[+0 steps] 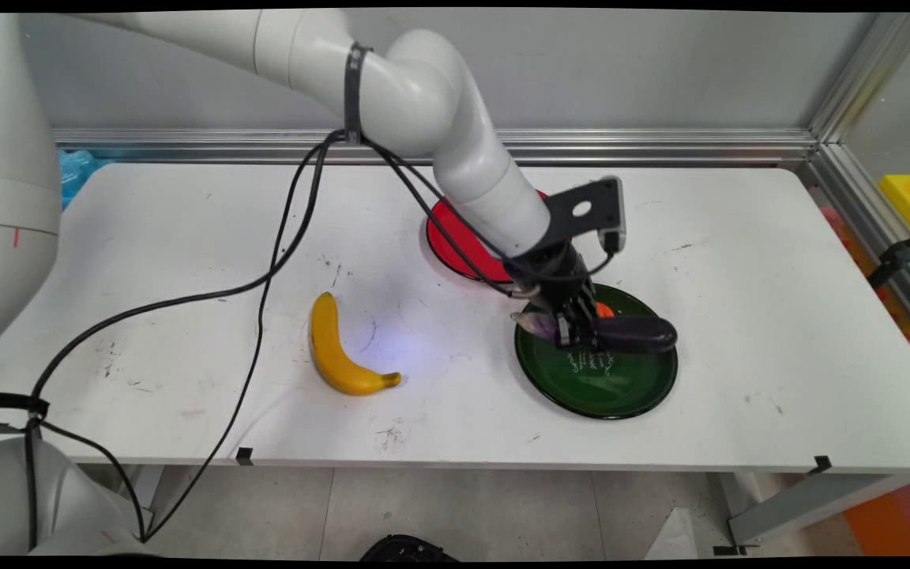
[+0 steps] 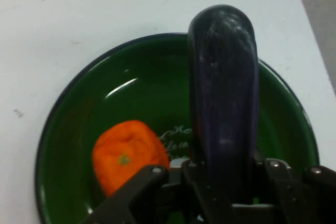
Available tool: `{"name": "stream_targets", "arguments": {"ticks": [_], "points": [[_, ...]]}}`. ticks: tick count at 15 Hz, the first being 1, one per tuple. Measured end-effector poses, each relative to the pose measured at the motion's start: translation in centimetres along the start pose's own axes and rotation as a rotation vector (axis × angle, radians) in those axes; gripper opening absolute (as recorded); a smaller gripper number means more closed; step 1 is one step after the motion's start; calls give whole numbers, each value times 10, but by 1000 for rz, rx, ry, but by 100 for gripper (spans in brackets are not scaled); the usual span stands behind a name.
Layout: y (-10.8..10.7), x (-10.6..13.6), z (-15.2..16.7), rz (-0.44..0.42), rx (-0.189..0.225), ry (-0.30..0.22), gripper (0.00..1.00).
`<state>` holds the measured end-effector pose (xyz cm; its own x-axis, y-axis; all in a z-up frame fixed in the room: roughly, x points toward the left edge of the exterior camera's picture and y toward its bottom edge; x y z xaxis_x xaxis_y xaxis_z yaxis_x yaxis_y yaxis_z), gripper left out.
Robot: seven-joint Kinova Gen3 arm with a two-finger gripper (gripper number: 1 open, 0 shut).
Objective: Place the picked object on the green plate
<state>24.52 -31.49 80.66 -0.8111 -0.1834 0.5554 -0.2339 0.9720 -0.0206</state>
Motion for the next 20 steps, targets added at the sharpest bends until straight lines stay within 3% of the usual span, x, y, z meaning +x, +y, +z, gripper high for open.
{"name": "stream_targets", "arguments": {"ticks": [6,14,15,20], "points": [[17,-8,21,12,5,-11,0],[18,-20,40,20,21,-17,0],[18,-20,42,19,19,-12,100],[17,-18,42,23,6,12,100]]}}
